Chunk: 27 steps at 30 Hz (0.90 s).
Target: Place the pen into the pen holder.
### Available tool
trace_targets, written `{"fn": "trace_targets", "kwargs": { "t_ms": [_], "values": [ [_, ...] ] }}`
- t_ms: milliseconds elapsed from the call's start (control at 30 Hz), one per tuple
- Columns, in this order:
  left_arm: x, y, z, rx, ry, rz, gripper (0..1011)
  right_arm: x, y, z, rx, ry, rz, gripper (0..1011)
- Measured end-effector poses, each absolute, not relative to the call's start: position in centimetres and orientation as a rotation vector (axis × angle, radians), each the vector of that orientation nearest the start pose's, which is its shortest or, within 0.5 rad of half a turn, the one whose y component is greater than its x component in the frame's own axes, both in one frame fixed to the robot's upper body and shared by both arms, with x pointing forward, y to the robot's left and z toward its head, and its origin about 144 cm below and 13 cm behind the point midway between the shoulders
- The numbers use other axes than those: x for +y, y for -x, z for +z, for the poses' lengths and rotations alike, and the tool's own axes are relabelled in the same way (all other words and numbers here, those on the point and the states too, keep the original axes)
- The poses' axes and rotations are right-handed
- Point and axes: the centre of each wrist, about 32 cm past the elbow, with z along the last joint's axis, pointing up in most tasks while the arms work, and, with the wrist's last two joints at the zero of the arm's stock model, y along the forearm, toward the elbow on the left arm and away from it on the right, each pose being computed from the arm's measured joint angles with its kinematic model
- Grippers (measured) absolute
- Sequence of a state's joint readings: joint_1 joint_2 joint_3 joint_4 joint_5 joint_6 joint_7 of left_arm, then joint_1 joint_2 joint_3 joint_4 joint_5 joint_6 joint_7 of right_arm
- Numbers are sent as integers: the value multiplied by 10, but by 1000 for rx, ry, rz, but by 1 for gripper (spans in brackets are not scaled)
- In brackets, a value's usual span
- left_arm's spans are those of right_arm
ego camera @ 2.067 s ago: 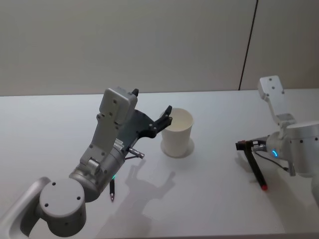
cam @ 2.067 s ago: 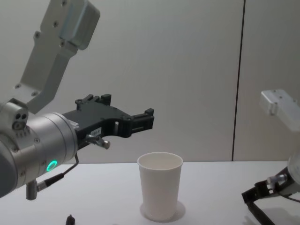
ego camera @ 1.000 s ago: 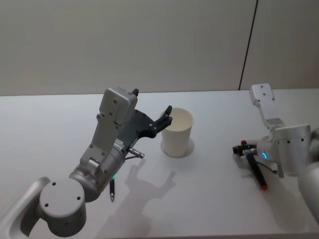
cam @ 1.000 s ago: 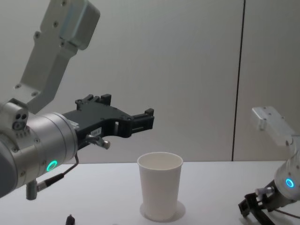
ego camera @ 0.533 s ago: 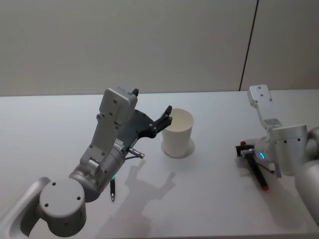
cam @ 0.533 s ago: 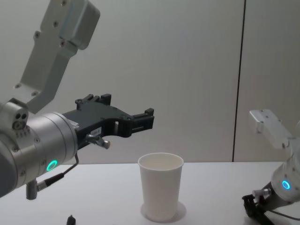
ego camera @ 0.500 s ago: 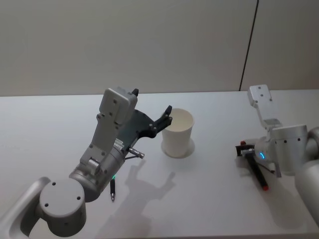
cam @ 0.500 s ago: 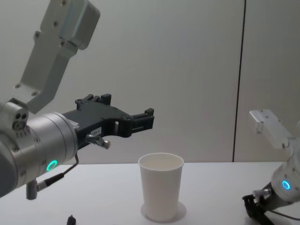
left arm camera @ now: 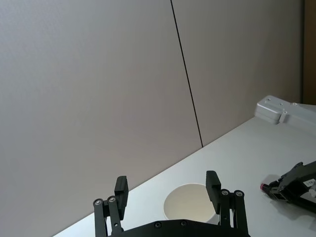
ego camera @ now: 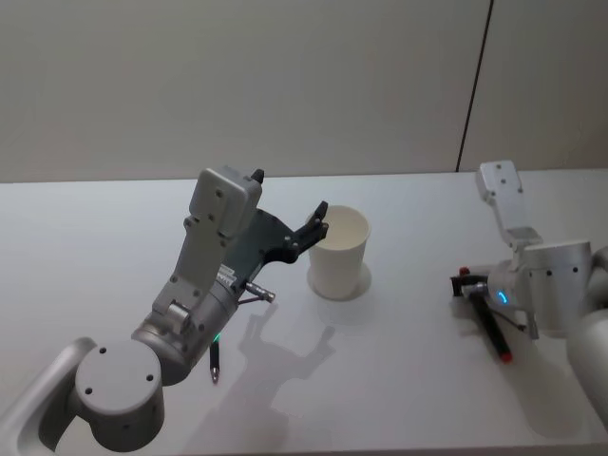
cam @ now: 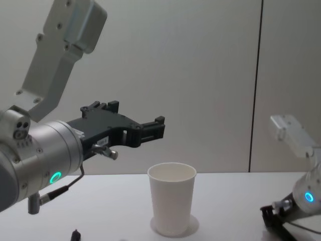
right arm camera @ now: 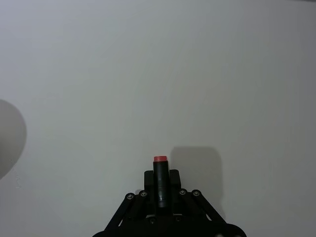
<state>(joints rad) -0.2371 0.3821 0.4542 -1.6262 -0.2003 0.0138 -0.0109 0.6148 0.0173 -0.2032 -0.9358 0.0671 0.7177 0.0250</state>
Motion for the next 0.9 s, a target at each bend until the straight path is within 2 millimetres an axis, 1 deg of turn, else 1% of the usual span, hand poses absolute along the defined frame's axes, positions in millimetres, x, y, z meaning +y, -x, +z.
{"fn": "trace_targets", "kwargs": {
  "t_ms": [300,533,900],
  "values": [
    [198,-492,1204,-268,-61,1124,999,-187,-611,1195,413,575,-1344,167],
    [198,-492,1204,-268,-61,1124,1000,-190,-601,1203,328,493,-1340,167],
    [198,-492,1204,-268,-61,1124,999,-191,-586,1211,198,365,-1324,167]
  ]
}}
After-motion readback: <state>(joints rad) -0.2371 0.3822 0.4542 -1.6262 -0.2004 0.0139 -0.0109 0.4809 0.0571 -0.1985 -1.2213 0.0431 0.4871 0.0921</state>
